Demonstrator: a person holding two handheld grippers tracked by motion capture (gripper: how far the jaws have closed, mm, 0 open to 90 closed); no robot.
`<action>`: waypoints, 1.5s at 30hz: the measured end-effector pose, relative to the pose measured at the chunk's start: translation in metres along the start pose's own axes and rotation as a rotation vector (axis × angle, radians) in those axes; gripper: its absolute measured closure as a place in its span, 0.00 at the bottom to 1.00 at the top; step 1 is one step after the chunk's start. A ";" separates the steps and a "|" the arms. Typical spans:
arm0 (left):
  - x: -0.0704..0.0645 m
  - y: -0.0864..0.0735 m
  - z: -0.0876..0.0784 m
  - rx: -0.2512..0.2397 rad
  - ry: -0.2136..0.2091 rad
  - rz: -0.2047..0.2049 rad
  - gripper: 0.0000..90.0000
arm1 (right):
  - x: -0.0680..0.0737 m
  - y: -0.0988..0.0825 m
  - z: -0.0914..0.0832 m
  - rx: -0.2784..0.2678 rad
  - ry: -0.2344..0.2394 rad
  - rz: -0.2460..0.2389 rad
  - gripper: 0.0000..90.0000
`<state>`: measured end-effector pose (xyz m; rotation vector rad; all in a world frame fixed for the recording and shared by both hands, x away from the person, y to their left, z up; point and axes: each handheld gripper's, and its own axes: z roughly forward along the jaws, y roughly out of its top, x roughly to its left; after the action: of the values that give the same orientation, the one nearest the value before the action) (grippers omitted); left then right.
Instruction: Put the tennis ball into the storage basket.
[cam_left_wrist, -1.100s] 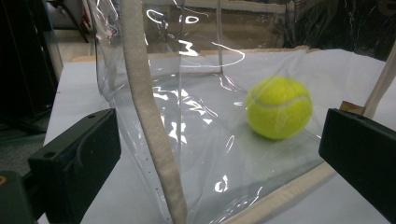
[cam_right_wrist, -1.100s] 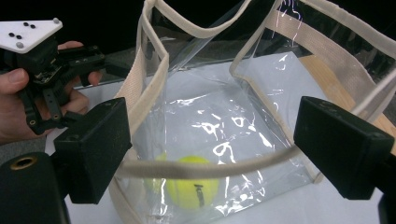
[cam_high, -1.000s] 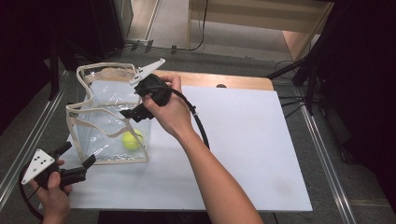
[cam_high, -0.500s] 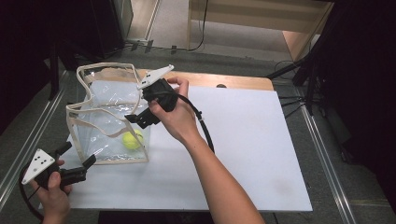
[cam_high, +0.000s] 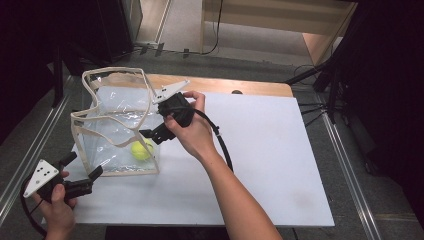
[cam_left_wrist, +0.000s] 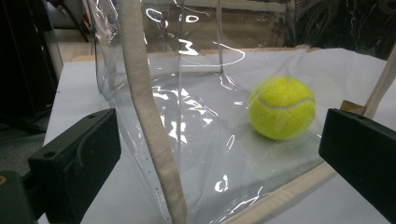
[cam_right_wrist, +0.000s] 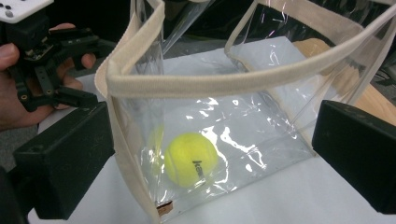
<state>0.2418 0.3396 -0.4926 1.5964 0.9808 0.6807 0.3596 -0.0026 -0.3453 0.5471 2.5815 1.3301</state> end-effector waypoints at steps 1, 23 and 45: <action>0.000 0.000 0.000 0.000 -0.001 0.000 0.00 | 0.000 -0.002 0.001 0.000 0.005 -0.002 0.00; 0.000 0.000 0.000 0.000 0.000 0.001 0.00 | -0.001 -0.059 0.017 -0.020 -0.007 0.073 0.00; -0.001 0.000 0.000 -0.001 -0.001 0.001 0.00 | 0.000 -0.124 0.018 -0.086 -0.084 0.168 0.00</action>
<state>0.2417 0.3389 -0.4927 1.5969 0.9786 0.6809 0.3360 -0.0553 -0.4570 0.8008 2.4445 1.4291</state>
